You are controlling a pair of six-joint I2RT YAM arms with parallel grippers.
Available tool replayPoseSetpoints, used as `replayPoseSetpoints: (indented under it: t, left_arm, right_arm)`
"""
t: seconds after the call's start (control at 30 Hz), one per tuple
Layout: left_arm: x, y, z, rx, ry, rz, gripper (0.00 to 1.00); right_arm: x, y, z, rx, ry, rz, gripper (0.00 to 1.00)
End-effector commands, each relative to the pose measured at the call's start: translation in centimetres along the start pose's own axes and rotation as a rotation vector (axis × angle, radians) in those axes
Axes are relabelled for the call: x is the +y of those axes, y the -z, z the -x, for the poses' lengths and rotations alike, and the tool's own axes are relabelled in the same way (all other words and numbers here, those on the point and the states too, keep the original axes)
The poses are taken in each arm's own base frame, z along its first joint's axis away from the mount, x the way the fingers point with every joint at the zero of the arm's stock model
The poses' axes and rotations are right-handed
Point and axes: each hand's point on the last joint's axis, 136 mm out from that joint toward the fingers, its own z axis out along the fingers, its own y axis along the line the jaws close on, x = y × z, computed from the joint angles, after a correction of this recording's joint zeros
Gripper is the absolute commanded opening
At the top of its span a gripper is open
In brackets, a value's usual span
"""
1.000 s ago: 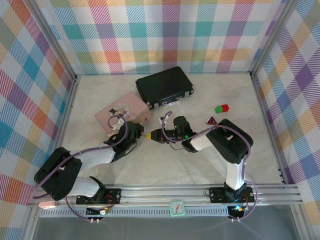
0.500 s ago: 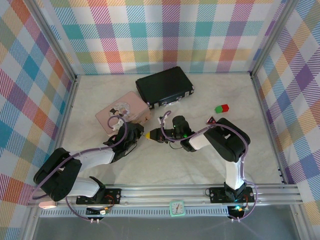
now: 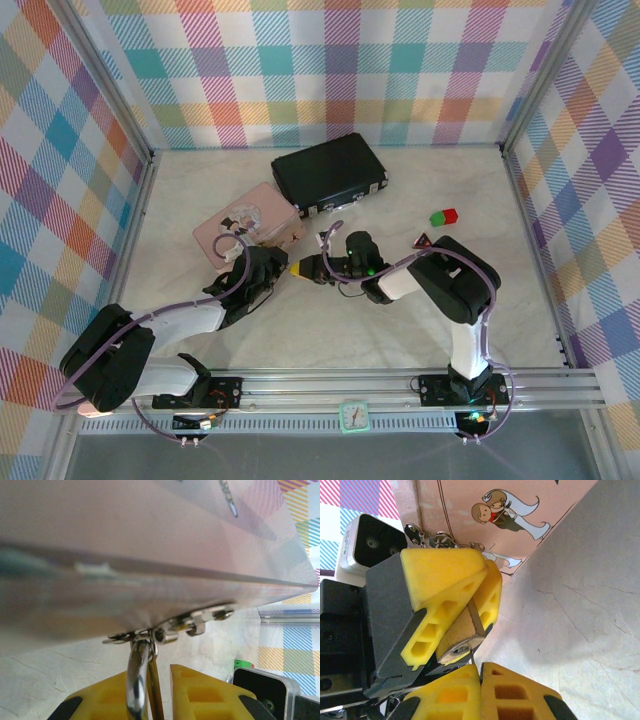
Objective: Unlock a padlock with a key
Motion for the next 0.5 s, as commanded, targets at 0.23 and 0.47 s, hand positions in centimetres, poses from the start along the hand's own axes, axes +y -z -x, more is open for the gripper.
replayPoseSetpoints:
  t: [0.23, 0.47]
  left_arm:
    - [-1.73, -0.28, 0.36, -0.026, 0.015, -0.058, 0.00]
    - [-2.05, -0.32, 0.05, -0.012, 0.029, -0.073, 0.00]
  right_arm:
    - [1.30, 1.01, -0.35, -0.018, 0.032, 0.015, 0.00]
    - [1.09, 0.49, 0.16, -0.024, 0.029, 0.018, 0.00]
